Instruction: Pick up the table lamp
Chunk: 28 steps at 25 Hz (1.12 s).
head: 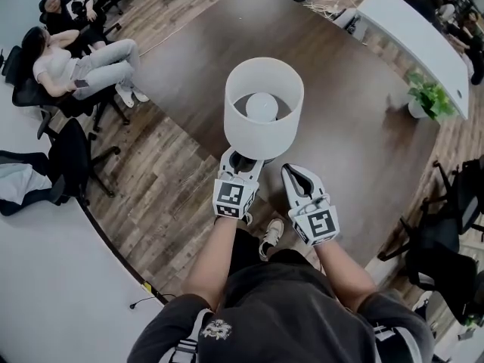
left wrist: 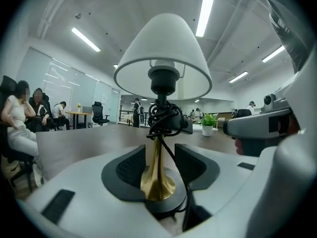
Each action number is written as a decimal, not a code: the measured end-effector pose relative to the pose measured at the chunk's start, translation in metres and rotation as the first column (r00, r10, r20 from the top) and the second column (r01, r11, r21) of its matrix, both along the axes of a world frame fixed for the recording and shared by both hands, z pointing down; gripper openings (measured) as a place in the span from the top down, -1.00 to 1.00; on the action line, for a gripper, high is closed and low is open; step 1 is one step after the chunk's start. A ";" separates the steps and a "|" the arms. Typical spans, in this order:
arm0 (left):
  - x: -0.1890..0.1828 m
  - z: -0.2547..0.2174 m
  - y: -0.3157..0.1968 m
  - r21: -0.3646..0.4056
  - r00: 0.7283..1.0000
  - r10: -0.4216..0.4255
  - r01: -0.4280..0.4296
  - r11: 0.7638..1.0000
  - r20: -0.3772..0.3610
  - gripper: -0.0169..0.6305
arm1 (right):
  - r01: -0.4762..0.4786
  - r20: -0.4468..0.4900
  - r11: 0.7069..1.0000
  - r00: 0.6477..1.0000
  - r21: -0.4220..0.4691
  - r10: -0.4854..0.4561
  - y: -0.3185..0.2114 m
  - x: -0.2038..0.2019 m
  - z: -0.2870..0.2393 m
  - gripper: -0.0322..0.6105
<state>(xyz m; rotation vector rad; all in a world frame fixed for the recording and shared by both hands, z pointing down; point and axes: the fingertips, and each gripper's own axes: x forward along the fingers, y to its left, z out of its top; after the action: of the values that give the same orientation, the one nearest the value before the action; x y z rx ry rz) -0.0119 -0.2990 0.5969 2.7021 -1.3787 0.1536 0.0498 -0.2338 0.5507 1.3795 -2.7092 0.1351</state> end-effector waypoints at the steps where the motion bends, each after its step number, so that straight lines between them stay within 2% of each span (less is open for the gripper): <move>1: 0.002 0.000 -0.002 0.002 1.000 0.008 -0.008 1.000 -0.004 0.40 | -0.001 0.001 1.000 1.000 -0.004 0.001 -0.002 0.000 0.001 0.81; 5: 0.010 0.001 -0.011 0.000 1.000 0.017 -0.017 1.000 -0.022 0.40 | -0.003 0.003 1.000 1.000 -0.014 0.003 -0.008 0.001 0.005 0.81; 11: 0.018 0.010 -0.022 -0.018 1.000 0.006 -0.006 1.000 -0.010 0.40 | -0.017 0.002 0.999 1.000 -0.028 0.017 -0.014 0.010 0.010 0.81; 15: 0.019 0.008 -0.027 0.009 1.000 -0.017 0.017 1.000 0.020 0.66 | -0.026 -0.003 0.999 1.000 -0.038 0.026 -0.016 0.015 0.013 0.81; 28: 0.022 0.003 -0.026 0.076 0.998 -0.020 0.016 0.997 0.058 0.70 | -0.020 0.001 0.998 1.000 -0.062 0.021 -0.015 0.025 0.023 0.81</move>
<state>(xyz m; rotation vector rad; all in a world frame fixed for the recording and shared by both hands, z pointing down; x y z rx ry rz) 0.0104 -0.3254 0.5999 2.7668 -1.4532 0.1850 0.0751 -0.2491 0.5735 1.3911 -2.6692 0.2198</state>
